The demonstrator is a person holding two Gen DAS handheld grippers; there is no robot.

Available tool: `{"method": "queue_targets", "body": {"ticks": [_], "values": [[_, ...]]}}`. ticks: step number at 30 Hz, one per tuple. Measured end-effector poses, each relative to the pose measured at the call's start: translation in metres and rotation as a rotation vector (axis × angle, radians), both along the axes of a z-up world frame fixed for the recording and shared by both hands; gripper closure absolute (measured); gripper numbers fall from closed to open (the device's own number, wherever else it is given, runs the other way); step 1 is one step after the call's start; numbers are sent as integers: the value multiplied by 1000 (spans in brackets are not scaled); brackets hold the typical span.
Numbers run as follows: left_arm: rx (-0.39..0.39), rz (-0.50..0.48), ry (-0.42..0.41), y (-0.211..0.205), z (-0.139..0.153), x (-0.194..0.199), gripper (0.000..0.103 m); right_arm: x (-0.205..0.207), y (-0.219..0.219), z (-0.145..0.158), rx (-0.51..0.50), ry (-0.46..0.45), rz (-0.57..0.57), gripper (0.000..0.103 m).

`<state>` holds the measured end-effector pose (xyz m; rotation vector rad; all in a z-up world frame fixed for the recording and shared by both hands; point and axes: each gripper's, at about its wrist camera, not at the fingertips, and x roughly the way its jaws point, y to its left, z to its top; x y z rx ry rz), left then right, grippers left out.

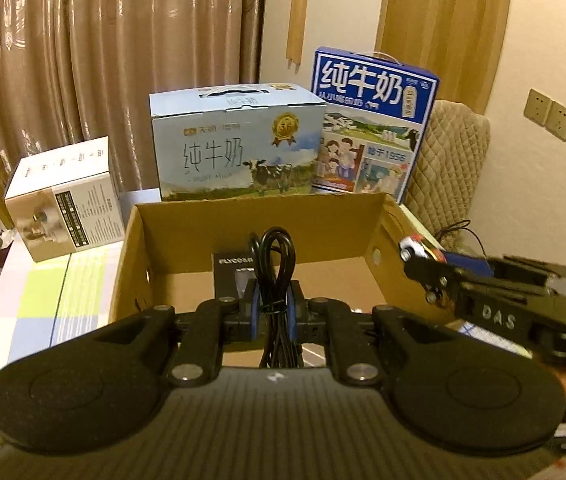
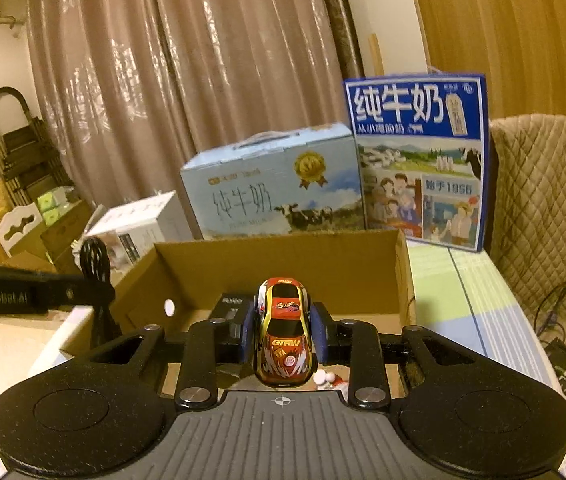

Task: Organize objects
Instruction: 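Open left tool to drop the cable into the box while right tool releases the car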

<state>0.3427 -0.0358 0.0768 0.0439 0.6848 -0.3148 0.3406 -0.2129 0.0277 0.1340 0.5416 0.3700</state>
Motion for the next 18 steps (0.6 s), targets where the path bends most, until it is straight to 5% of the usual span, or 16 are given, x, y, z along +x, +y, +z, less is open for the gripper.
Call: {"method": "queue_targets", "body": {"ticks": [5, 13, 18], "values": [[6, 22, -5, 3, -6, 18, 92, 7, -5, -10, -1, 18, -17, 76], [1, 67, 18, 12, -20, 26, 76, 9, -2, -16, -2, 30, -10, 76], [14, 80, 27, 18, -29, 21, 55, 9, 1, -17, -6, 34, -5, 76]]}}
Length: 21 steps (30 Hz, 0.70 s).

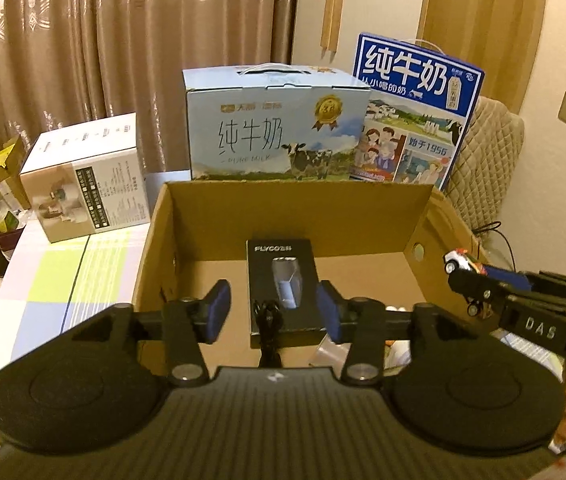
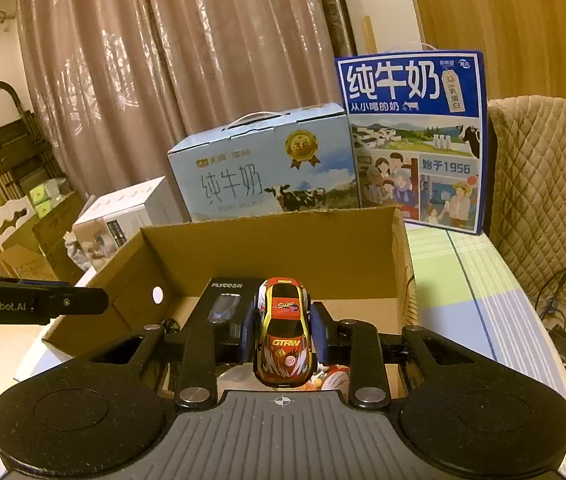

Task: Organize objects
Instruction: 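Open left tool to drop the cable into the box while right tool releases the car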

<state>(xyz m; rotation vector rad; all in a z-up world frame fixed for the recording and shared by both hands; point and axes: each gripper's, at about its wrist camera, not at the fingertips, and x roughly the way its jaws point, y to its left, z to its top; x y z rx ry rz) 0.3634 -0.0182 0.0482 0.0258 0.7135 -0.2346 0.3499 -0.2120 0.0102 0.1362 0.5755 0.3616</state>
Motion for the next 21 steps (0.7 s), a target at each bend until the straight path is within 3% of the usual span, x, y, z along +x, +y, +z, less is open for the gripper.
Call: {"method": "queue_targets", "body": {"ticks": [7, 8, 9, 11, 12, 15, 21], "values": [[21, 4, -10, 4, -3, -6, 39, 5, 0, -7, 21, 5, -3, 76], [23, 3, -14, 4, -3, -7, 31, 5, -2, -8, 39, 5, -7, 72], [24, 4, -20, 5, -3, -8, 22, 5, -5, -9, 57, 3, -23, 61], [25, 10, -38, 7, -3, -11, 12, 3, -11, -8, 90, -12, -44, 47], [29, 12, -48, 7, -3, -12, 9, 2, -14, -7, 100, -25, -54, 46], [40, 19, -52, 9, -3, -16, 4, -3, -20, -1, 103, -50, -68, 44], [48, 43, -77, 13, -3, -30, 3, -24, -29, 3, 79, -90, -85, 42]]}}
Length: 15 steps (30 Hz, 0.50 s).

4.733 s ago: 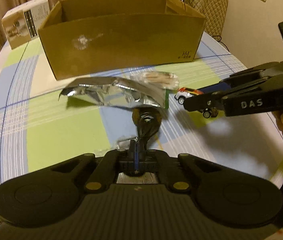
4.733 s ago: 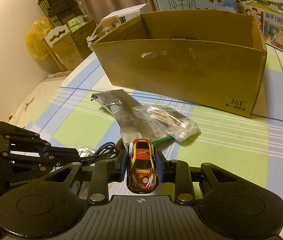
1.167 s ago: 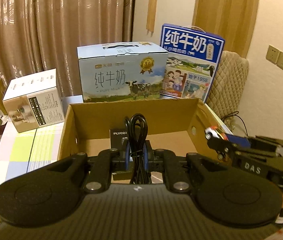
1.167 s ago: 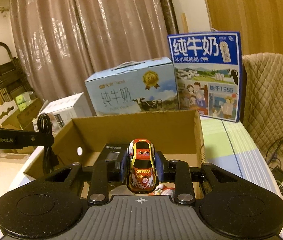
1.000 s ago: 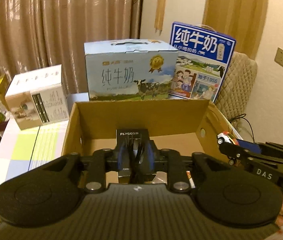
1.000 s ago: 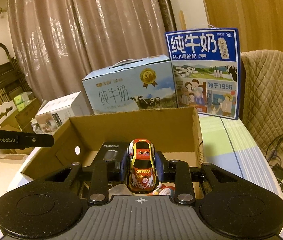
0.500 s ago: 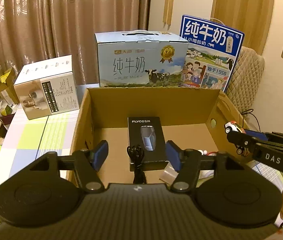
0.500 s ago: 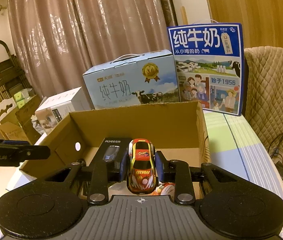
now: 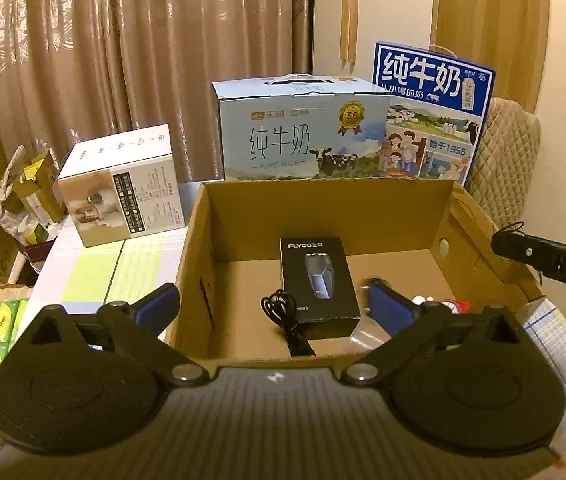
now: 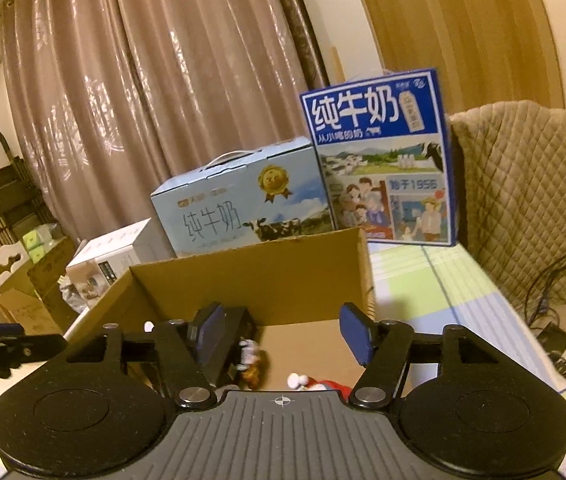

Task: Organize objects
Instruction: 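Open left tool to drop the cable into the box while right tool releases the car, then withdraw both tools from the box back toward the table items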

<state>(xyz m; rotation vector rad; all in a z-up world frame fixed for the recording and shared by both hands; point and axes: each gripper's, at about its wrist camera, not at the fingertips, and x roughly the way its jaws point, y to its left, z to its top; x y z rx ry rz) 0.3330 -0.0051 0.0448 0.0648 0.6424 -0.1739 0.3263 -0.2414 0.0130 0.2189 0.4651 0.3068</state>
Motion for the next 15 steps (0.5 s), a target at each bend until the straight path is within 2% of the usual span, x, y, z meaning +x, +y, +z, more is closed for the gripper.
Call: {"method": "queue_targets", "body": {"ticks": [4, 10, 15], "values": [[-15, 12, -16, 7, 2, -18, 3, -24, -1, 1, -23, -19, 6, 41], [-62, 38, -5, 19, 5, -52, 1, -74, 6, -5, -83, 3, 40, 39], [-126, 51, 47, 30, 6, -87, 1, -117, 5, -9, -90, 29, 36, 37]]}}
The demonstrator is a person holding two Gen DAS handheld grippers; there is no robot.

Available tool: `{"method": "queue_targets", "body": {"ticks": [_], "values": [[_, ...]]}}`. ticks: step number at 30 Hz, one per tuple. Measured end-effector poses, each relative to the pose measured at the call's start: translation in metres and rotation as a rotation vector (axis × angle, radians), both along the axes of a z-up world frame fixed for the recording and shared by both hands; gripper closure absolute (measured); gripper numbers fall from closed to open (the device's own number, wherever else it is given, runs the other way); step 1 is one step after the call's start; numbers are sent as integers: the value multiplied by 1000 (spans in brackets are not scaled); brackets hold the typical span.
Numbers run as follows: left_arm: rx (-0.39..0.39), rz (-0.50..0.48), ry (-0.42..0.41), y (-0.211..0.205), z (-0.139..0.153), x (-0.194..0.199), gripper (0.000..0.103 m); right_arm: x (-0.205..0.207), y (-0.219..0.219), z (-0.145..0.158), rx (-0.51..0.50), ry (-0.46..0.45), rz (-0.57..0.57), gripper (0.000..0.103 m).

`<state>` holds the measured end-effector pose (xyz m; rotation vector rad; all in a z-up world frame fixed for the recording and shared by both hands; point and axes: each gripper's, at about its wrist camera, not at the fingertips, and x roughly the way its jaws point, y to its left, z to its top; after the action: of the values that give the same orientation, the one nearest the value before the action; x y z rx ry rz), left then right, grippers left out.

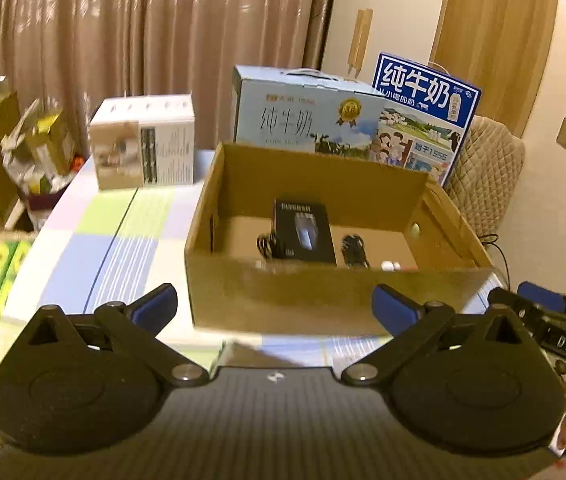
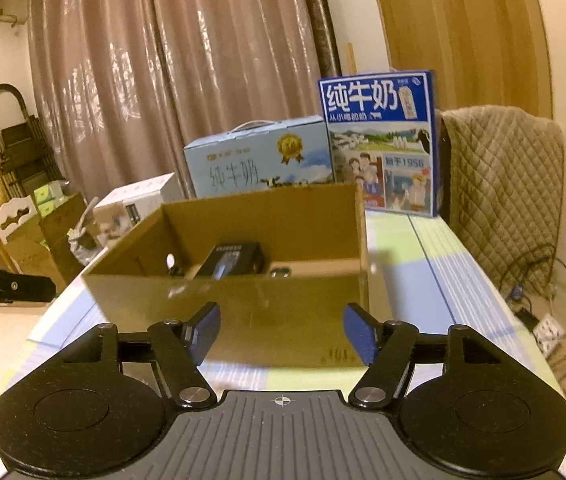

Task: Organize objects
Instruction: 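Withdraw both tools from the box back toward the table items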

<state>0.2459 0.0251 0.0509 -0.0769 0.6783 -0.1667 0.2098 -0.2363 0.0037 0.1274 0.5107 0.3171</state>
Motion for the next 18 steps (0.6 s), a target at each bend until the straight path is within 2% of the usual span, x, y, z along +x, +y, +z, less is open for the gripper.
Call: {"method": "queue_targets", "body": {"ticks": [8, 18], "values": [[-34, 12, 72, 12, -10, -69, 1, -58, 1, -12, 23, 80, -5, 35], [5, 80, 122, 30, -37, -146, 1, -107, 14, -25, -32, 144, 74, 35]]}}
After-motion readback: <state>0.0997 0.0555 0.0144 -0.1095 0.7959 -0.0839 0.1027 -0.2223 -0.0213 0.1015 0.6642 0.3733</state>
